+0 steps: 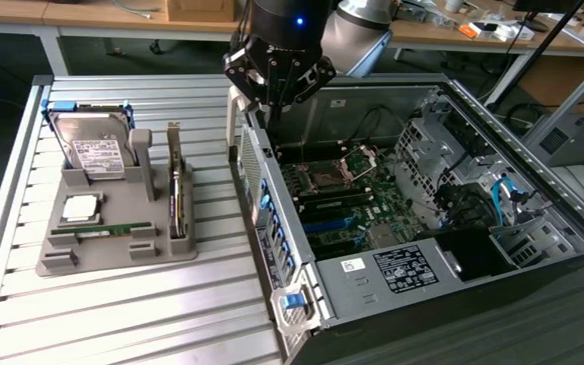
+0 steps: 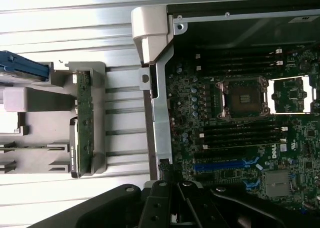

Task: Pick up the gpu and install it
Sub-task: 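Reach for the gpu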

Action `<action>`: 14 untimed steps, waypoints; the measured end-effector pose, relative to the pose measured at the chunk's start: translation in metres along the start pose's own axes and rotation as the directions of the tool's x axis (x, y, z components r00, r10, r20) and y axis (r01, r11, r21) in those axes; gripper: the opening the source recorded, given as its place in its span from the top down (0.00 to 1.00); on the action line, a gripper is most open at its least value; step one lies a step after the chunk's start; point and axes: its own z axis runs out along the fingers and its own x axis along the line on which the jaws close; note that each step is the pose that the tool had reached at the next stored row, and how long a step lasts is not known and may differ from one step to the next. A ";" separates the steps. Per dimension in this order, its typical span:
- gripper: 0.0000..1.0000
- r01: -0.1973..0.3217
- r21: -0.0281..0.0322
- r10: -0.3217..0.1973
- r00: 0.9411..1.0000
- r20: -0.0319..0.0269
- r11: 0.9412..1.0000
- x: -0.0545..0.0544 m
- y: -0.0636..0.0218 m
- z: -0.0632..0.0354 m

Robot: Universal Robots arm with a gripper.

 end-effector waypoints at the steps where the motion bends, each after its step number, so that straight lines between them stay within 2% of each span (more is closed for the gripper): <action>1: 0.89 0.000 0.000 0.000 1.000 0.000 1.000 0.001 -0.0001 0.0000; 14: 0.89 0.000 0.000 0.000 1.000 0.000 1.000 0.007 -0.0006 -0.0002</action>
